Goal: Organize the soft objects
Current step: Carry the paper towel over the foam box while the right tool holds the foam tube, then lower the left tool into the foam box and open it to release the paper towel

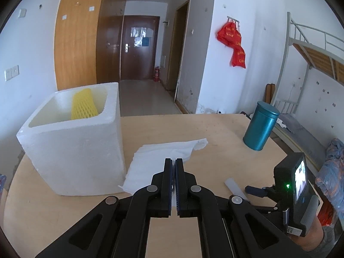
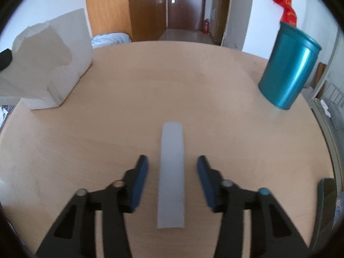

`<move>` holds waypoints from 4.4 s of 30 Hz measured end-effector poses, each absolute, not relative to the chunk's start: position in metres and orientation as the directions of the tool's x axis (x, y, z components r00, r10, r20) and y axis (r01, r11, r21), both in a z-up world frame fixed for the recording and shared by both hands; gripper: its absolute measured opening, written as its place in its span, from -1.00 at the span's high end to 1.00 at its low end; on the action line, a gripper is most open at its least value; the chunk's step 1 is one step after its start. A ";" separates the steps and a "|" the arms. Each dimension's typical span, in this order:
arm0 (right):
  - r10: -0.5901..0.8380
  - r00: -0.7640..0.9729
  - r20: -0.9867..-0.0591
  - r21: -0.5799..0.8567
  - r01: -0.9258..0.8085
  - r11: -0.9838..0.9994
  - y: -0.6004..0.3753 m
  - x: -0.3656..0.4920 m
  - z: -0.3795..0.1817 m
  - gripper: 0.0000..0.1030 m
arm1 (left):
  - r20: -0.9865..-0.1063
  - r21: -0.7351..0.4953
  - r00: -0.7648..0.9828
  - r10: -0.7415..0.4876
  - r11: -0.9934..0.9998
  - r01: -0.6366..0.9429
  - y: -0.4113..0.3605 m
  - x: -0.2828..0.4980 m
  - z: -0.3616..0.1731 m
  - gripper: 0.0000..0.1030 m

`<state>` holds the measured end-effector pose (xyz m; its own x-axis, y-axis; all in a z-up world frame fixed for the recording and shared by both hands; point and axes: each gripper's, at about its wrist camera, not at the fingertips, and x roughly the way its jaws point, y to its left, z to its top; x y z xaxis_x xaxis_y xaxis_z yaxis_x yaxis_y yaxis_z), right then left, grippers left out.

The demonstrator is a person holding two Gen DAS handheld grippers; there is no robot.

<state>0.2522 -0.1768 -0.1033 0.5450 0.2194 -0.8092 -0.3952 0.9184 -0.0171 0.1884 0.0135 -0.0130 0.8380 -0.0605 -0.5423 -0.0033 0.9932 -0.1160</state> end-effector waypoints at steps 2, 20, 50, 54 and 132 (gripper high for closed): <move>0.211 0.548 -0.810 -0.027 -0.394 0.919 -0.177 0.251 -0.104 0.25 | -0.544 -0.123 0.837 -0.060 0.992 -0.009 0.016 0.188 -0.013 0.95; 0.283 0.578 -0.766 0.032 -0.405 0.914 -0.186 0.233 -0.074 0.71 | -0.520 -0.128 0.852 -0.061 0.992 -0.007 0.016 0.176 -0.005 0.95; 0.595 0.569 -0.568 0.094 -0.673 0.734 -0.093 0.172 0.022 0.70 | -0.427 -0.119 0.895 0.126 0.974 -0.194 0.079 0.078 0.034 0.95; 0.627 0.566 -0.536 0.086 -0.702 0.707 -0.084 0.168 0.036 0.70 | -0.394 -0.106 0.907 0.150 0.973 -0.207 0.085 0.074 0.048 0.95; 0.647 0.529 -0.550 0.078 -0.738 0.670 0.003 0.275 0.055 0.70 | -0.542 -0.081 0.831 0.126 0.976 -0.201 0.159 0.270 0.010 0.31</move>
<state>0.2752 0.0034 0.0548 0.5287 0.6465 -0.5500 -0.7384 0.6699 0.0777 0.2696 0.1590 0.0098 0.8308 0.1260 -0.5421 -0.2013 0.9761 -0.0815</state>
